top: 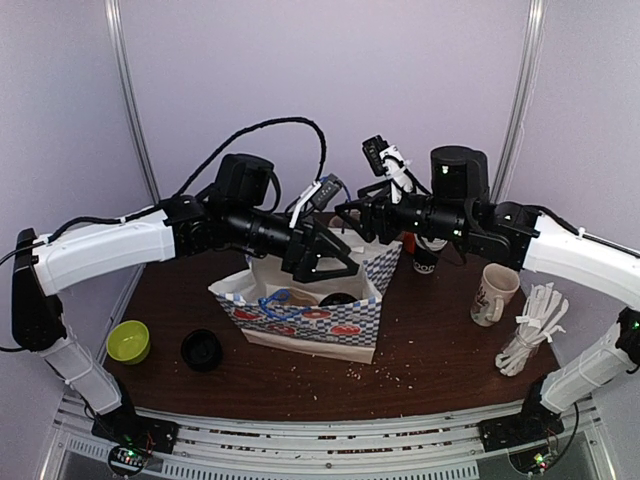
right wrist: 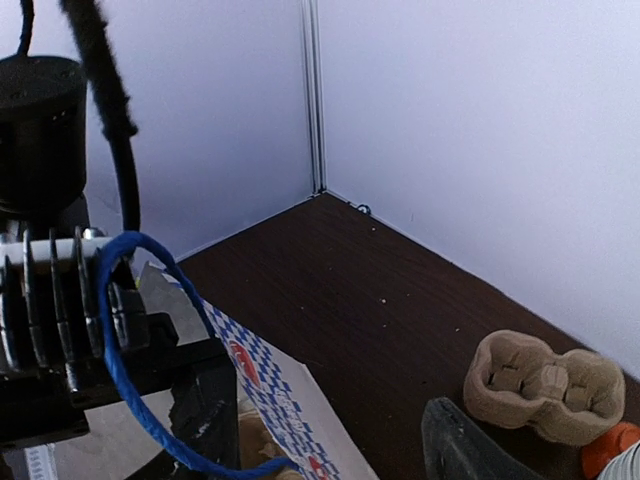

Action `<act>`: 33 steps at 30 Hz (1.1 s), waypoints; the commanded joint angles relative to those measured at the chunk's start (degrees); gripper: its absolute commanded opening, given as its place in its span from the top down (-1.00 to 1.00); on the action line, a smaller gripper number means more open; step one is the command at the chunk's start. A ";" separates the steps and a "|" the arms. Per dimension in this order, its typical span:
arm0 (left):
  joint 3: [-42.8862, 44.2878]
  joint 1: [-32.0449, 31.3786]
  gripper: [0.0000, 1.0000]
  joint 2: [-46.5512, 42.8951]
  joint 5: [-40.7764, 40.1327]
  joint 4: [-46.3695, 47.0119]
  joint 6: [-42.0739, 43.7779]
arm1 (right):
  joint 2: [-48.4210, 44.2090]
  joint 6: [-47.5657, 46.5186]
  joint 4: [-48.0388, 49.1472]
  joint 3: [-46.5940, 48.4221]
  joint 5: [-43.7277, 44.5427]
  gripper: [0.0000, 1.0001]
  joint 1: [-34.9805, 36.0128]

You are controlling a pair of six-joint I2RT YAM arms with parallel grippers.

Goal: Pack the takeout coffee

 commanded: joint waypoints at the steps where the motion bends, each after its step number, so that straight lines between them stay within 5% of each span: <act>1: 2.25 0.57 -0.92 0.74 1.42 0.41 1.72 | 0.48 1.31 3.76 2.01 -5.50 0.03 -1.04; 7: 2.59 0.88 -0.92 1.21 1.06 -0.59 2.16 | -0.58 4.20 7.01 1.79 -9.12 0.75 -1.72; 11: 2.51 0.96 -0.95 1.45 1.09 -1.32 2.46 | -1.08 7.23 8.91 1.78 -8.29 1.00 -2.45; 28: 6.52 0.93 -0.97 -4.81 -2.98 -0.39 1.24 | 2.29 8.36 1.06 2.21 -2.73 0.98 -4.21; 33: 6.51 0.95 -0.97 -8.39 -8.92 0.53 0.11 | 0.97 8.32 -0.58 2.46 -2.30 0.05 -4.25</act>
